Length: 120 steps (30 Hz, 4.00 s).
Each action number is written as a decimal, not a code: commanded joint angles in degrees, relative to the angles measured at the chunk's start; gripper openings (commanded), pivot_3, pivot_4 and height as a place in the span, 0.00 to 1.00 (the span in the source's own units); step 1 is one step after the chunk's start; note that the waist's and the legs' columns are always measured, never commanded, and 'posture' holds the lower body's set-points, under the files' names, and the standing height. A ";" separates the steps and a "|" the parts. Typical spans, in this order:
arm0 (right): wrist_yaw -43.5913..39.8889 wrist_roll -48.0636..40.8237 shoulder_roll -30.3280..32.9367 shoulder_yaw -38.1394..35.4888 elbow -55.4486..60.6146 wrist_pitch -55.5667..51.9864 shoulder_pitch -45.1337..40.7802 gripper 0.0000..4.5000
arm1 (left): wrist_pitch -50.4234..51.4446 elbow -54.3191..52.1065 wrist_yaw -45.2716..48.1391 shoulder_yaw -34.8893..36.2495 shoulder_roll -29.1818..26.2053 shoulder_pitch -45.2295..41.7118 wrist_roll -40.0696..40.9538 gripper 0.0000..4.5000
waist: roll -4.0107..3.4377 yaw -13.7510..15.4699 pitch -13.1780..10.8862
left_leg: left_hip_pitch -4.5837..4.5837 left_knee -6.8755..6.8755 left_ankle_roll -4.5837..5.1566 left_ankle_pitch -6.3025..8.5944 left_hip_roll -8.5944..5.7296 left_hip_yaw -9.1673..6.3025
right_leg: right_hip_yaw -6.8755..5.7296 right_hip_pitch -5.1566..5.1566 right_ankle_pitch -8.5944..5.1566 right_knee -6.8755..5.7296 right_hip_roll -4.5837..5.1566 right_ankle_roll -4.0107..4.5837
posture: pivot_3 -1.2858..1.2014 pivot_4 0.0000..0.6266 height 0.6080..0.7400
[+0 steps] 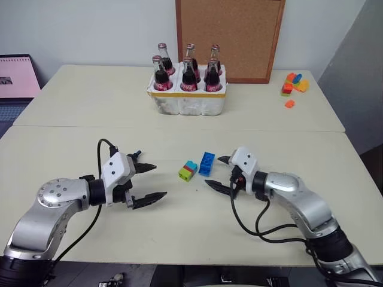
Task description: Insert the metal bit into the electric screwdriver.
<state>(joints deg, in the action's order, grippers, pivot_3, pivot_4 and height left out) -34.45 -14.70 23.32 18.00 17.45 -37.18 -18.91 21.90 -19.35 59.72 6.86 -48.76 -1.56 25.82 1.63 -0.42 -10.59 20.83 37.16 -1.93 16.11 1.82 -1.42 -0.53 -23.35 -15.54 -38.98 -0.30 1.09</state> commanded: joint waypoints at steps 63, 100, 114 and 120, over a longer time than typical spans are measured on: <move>15.52 12.82 -17.46 -4.48 -14.39 2.31 -8.65 0.60 | 3.94 -2.33 -0.92 -1.18 1.83 -6.16 1.18 1.00 | -0.01 -1.23 0.00 | 0.06 -0.07 0.01 0.00 0.01 -0.04 | 0.05 -0.10 0.01 0.02 -0.02 0.02 | 0.52 0.24 1.00; 25.42 7.06 -1.87 -40.52 -13.96 7.80 3.72 0.41 | -1.49 4.46 0.41 -22.24 23.88 -26.21 0.01 1.00 | -0.10 -1.17 0.07 | 0.08 -0.08 0.00 -0.01 -0.20 0.23 | 0.13 0.01 0.00 0.02 -0.17 -0.10 | 0.52 0.24 1.00; 12.53 2.17 8.13 -33.95 14.51 5.04 13.10 0.99 | 0.43 1.94 1.56 -10.32 10.61 -20.84 0.68 1.00 | -0.22 -1.65 0.02 | 0.06 -0.10 0.00 0.00 -0.15 0.13 | 0.21 -0.03 -0.02 0.03 -0.17 -0.12 | 0.52 0.24 1.00; -2.00 -4.54 13.01 -18.69 19.06 2.47 8.72 0.99 | 3.07 -3.66 3.57 1.88 -1.58 -7.94 1.91 1.00 | -0.19 -2.02 0.00 | -0.06 -0.11 0.00 0.00 -0.01 0.08 | 0.10 0.01 -0.03 0.05 -0.34 -0.12 | 0.52 0.24 1.00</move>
<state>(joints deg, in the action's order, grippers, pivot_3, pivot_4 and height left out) -31.59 -17.15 35.80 -5.90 34.77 -34.19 -7.75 24.40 -20.34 62.20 3.28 -47.42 -12.22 27.03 1.45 -2.44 -10.60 20.77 37.05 -1.93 16.11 1.86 -1.37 -0.37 -23.34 -15.58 -38.94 -0.65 0.99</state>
